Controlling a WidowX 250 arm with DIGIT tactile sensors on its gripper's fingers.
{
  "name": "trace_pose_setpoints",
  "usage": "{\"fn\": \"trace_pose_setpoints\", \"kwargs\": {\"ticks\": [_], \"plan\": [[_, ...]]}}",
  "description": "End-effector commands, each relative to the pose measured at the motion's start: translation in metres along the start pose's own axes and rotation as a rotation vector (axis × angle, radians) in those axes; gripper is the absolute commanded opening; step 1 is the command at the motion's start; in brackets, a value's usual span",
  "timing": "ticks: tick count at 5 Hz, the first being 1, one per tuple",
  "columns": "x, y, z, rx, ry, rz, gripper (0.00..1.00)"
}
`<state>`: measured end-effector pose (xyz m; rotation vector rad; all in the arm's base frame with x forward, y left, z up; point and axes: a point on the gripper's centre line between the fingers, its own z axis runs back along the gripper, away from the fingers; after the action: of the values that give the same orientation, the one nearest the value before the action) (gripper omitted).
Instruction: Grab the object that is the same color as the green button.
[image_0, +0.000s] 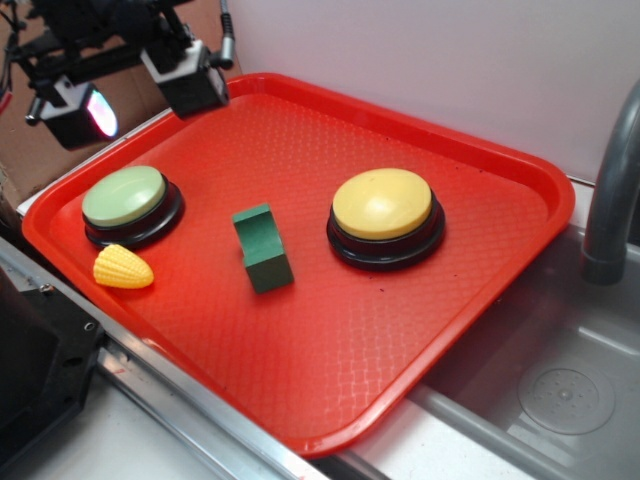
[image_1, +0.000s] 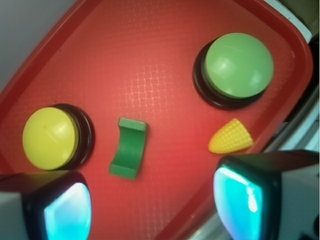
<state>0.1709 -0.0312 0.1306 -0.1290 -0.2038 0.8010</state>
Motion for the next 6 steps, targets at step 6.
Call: {"fn": "trace_pose_setpoints", "kwargs": {"ticks": [6], "plan": [[0.019, -0.011, -0.135, 0.073, -0.162, 0.153, 1.0]]}}
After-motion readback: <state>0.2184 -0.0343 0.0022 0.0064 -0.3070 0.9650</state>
